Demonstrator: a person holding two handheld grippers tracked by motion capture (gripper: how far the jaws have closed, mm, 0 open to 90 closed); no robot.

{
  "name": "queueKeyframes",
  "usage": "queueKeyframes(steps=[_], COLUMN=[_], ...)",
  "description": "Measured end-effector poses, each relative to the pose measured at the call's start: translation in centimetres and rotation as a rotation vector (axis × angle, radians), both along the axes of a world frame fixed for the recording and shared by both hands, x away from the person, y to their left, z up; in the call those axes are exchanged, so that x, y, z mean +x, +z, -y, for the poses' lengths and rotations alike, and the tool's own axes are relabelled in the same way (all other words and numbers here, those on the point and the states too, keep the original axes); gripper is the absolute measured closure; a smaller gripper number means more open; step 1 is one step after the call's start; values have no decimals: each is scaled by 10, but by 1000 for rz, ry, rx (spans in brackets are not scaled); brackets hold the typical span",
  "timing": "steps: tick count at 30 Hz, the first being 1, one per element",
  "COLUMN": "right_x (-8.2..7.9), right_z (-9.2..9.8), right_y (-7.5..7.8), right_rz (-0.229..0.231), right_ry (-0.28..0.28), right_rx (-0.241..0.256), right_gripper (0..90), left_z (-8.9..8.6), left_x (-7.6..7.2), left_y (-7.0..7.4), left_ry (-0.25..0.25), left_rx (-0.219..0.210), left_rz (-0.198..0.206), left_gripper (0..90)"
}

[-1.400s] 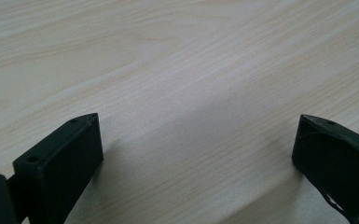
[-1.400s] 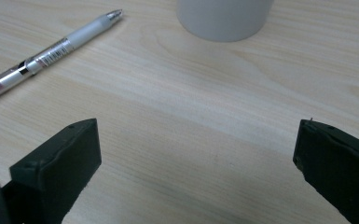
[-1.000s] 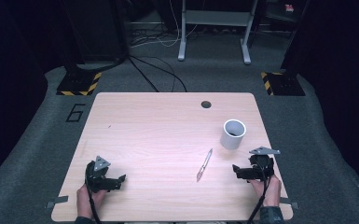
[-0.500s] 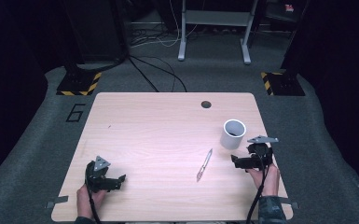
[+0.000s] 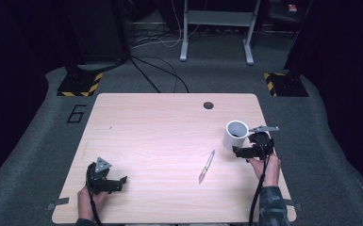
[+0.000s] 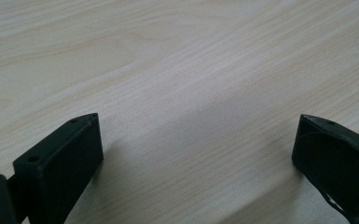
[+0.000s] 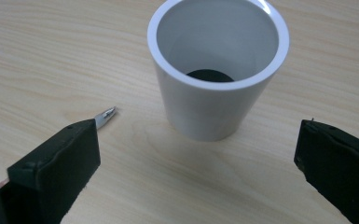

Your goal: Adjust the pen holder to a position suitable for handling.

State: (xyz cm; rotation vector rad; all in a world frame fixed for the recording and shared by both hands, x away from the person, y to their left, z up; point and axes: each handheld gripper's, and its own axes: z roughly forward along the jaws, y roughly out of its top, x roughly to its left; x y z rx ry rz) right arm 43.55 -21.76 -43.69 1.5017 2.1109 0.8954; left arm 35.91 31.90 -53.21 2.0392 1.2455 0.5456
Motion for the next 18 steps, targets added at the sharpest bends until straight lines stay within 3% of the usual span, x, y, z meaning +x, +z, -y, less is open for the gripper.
queueKeyframes(steps=[18], right_x=[46], right_z=[-11], right_y=[-1], right_rz=[-52], right_ry=[-21], right_rx=[-42], right_gripper=[0], left_z=[0], left_x=[0], left_y=[0], left_ry=[0], left_rx=[0], left_rz=[0], left_gripper=[17])
